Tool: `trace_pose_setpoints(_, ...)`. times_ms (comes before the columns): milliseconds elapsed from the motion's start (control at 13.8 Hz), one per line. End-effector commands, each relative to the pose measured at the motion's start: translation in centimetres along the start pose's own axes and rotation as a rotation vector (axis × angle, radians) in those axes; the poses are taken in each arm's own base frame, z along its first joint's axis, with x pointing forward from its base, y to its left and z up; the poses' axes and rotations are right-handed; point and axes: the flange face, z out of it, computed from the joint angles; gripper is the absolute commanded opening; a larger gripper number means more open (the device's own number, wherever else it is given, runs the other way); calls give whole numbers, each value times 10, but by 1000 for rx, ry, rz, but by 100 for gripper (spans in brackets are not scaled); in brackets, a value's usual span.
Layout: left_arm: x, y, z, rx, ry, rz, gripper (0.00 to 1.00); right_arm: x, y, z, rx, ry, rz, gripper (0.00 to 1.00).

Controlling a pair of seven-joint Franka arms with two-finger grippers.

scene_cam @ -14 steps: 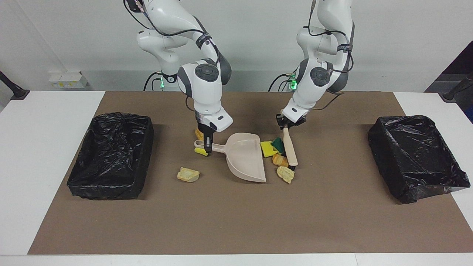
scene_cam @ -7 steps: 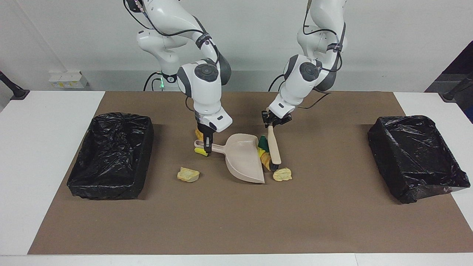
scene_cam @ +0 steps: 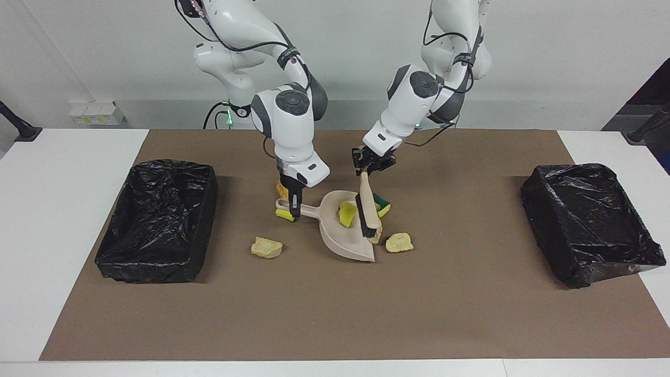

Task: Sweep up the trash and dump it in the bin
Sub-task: 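Sweep the crumbs and sponges into the dustpan with the left gripper's brush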

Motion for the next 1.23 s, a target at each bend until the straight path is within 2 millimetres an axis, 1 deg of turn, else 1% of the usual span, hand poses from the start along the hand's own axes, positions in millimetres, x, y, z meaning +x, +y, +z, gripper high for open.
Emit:
trace_pose_setpoints(0,28,-40,-26,47,-6,-63,0,0,1,-1,-18,10,17,0)
trace_pose_setpoints(72,42,-57,-36,97,-16,-66,0,0,1,-1,-18,10,17,0)
trace_pose_setpoints(145,49,-72,-42,132,-31,-73,0,0,1,-1,-17,10,17,0)
trace_pose_setpoints(217,55,-88,-45,157,-29,-85,0,0,1,-1,-17,10,19,0)
trace_pose_setpoints(289,60,-106,-44,173,-36,-100,0,-1,1,1,-13,10,22,0)
trace_pose_setpoints(361,61,-119,-30,187,-64,-91,0,-1,1,6,1,14,34,0)
trace_pose_setpoints(434,58,-127,-12,200,-90,-83,0,-2,1,9,18,29,52,0)
trace_pose_setpoints(506,51,-132,3,208,-102,-80,0,-2,1,14,33,36,61,0)
trace_pose_setpoints(578,45,-133,11,208,-97,-79,0,-3,2,23,48,33,64,0)
trace_pose_setpoints(650,39,-133,14,210,-96,-87,0,-2,2,29,62,42,76,0)
trace_pose_setpoints(723,30,-126,21,213,-109,-77,0,0,1,33,76,54,85,0)
trace_pose_setpoints(795,24,-117,21,208,-106,-86,0,-1,1,35,83,53,87,0)
trace_pose_setpoints(939,19,-105,24,190,-102,-87,0,-3,1,36,86,53,86,0)
trace_pose_setpoints(1156,1,-66,34,131,-105,-68,0,0,-2,34,88,51,73,0)
